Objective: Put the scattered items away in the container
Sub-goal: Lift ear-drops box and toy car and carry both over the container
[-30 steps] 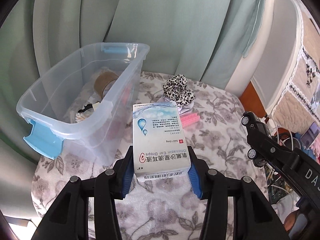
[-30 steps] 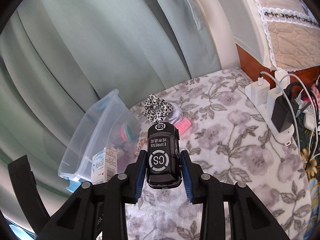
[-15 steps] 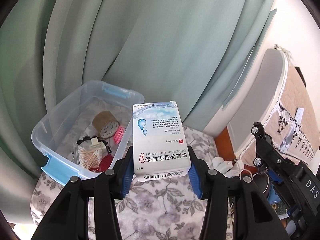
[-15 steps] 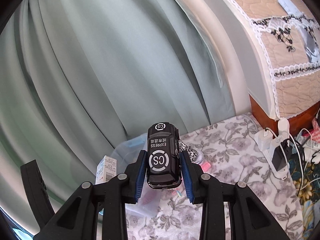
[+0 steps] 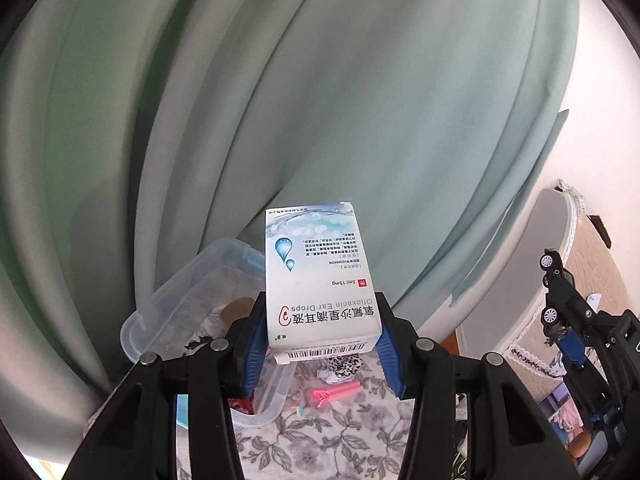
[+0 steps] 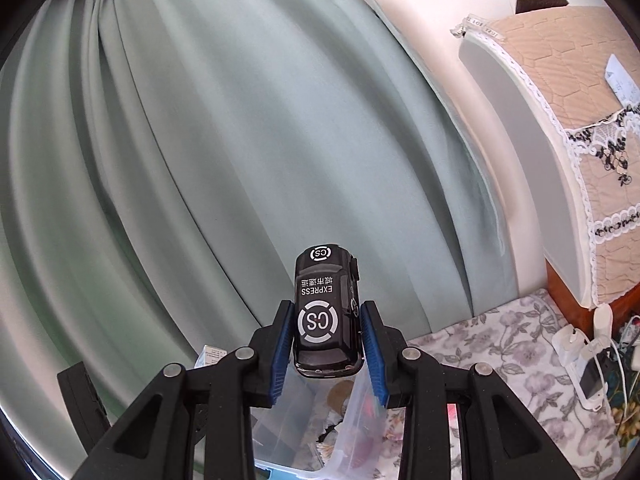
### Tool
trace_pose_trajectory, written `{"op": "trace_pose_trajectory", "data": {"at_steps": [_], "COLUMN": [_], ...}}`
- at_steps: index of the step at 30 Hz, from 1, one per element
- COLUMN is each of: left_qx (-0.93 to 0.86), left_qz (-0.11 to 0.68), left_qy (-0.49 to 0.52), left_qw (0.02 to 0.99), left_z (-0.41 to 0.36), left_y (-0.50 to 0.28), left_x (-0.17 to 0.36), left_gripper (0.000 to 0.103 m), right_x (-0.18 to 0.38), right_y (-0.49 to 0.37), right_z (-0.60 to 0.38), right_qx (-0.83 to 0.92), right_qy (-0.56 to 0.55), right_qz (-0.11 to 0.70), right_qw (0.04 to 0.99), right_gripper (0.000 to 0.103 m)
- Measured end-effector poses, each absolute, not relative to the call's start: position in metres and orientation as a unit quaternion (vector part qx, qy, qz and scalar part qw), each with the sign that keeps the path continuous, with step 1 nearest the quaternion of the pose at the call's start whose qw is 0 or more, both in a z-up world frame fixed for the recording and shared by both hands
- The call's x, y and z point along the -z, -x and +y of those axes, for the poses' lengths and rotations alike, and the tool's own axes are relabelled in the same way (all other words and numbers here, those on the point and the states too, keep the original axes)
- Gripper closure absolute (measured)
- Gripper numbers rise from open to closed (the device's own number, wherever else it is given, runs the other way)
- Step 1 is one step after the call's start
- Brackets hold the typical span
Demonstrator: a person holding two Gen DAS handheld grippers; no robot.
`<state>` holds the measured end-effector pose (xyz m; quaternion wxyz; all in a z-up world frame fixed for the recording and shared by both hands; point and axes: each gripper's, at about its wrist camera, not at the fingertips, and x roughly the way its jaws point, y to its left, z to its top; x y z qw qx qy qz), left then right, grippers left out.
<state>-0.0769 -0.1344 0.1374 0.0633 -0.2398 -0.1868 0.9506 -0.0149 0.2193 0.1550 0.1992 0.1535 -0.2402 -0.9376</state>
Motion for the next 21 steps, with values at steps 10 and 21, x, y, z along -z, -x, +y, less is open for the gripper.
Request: {"op": "trace_pose_trajectory", "data": {"at_steps": [10, 21], "left_qx": [-0.944, -0.929], "left_qz": [-0.218, -0.242], "left_qy": [0.246, 0.281], "left_qw": [0.018, 0.006], "left_z": [-0.18, -0.196], "left_y": [0.075, 0.096], "left_x": [-0.115, -0.086], "left_gripper": [0.053, 0.053], "right_x": [-0.131, -0.091], "right_y": [0.016, 0.027], "right_z": [0.169, 0.117], "right_qx": [0.935, 0.927], "right_qy": [-0.182, -0.247], "right_qz": [-0.215, -0.153], "right_qw": [0.216, 0.237], "right_gripper": [0.067, 0.067]}}
